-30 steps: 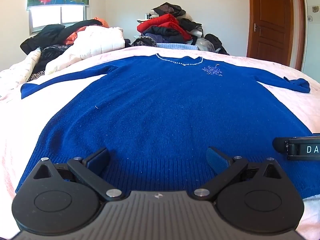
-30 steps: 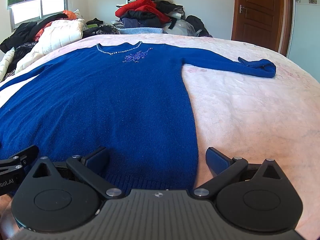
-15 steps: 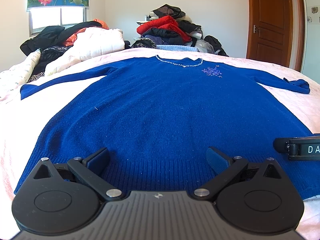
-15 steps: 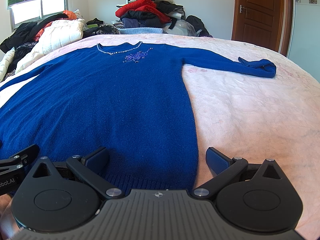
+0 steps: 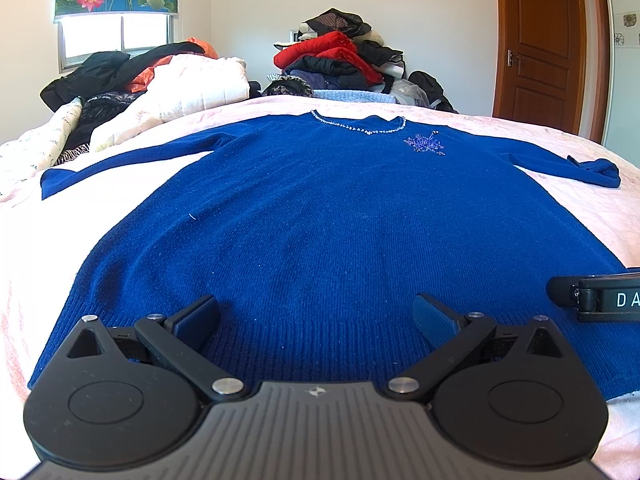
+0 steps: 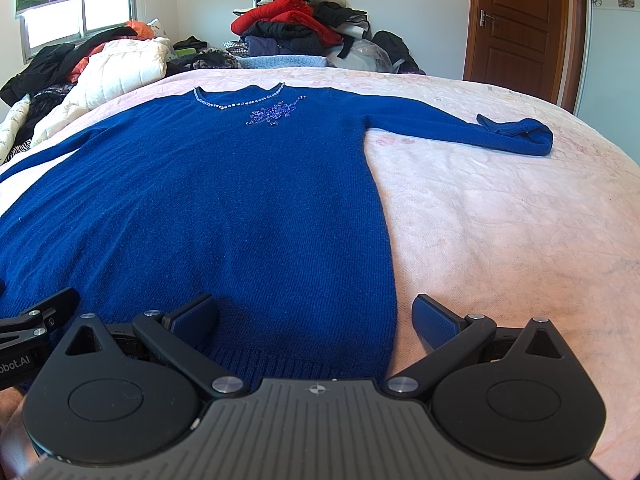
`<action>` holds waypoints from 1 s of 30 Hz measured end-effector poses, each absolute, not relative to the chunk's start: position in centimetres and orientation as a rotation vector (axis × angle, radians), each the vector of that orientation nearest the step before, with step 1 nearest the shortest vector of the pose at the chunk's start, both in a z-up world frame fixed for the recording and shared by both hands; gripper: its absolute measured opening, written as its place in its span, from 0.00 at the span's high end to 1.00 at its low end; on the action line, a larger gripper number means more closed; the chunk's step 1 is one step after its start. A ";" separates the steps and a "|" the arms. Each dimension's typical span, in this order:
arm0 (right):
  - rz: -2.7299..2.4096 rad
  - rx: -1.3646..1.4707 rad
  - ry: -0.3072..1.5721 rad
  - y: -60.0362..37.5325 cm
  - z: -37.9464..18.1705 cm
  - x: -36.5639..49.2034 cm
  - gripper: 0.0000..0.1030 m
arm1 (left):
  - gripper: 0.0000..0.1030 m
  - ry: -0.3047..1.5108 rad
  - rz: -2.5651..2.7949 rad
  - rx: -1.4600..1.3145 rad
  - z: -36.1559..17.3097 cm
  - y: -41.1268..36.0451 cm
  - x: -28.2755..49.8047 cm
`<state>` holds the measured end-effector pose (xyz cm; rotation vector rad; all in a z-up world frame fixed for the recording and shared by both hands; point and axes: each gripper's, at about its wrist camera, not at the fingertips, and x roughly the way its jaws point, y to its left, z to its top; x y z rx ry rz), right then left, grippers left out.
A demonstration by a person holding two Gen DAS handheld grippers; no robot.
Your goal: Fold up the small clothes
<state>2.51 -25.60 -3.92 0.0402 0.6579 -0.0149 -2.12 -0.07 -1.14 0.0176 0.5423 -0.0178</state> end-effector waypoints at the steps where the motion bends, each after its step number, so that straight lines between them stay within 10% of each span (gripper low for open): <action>1: -0.015 0.040 0.658 -25.6 -3.9 2.5 0.00 | 0.00 0.542 -0.018 0.018 -1.1 -0.1 -2.1; 30: -0.014 0.042 0.657 -25.4 -3.9 2.3 0.00 | 0.00 0.541 -0.017 0.018 -1.2 -0.1 -2.1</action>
